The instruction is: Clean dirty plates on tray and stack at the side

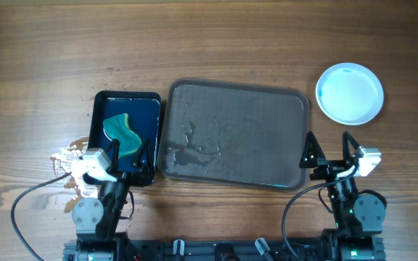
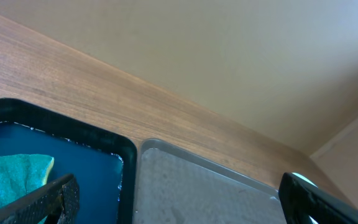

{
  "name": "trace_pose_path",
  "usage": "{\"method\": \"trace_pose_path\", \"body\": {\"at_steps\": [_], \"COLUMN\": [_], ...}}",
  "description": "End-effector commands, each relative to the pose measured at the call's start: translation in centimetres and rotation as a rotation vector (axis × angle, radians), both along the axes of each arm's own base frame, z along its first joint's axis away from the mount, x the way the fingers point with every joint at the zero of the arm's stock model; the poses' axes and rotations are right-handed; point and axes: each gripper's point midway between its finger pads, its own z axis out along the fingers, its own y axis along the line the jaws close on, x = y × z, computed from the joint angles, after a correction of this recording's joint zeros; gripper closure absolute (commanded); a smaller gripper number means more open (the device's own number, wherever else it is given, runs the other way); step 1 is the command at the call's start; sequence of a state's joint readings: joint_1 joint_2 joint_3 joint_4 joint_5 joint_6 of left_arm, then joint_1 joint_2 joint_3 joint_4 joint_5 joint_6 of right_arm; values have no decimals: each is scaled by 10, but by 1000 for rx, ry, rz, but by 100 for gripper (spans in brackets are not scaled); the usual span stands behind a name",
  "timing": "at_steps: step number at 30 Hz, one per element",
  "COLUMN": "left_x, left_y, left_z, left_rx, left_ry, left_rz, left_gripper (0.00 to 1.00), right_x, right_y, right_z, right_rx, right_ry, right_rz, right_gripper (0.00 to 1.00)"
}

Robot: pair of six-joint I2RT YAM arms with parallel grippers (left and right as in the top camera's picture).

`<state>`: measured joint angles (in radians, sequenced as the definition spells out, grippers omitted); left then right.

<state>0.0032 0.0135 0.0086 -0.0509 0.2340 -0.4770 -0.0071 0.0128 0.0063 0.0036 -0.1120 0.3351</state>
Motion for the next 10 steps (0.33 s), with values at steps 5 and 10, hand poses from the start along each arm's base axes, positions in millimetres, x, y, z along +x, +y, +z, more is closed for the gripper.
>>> {"method": "trace_pose_path", "body": {"at_steps": [5, 10], "left_x": [0, 0], "left_y": [1, 1], "left_z": [-1, -1], "left_rx": [-6, -6], "left_ry": [1, 1], "left_rz": [3, 3], "left_gripper": [0, 0], "right_x": [-1, -1], "right_y": [3, 3], "right_z": [3, 3], "right_rx": [-18, -18], "right_ry": [-14, -14], "right_rz": [16, 16], "right_gripper": [0, 0]}}
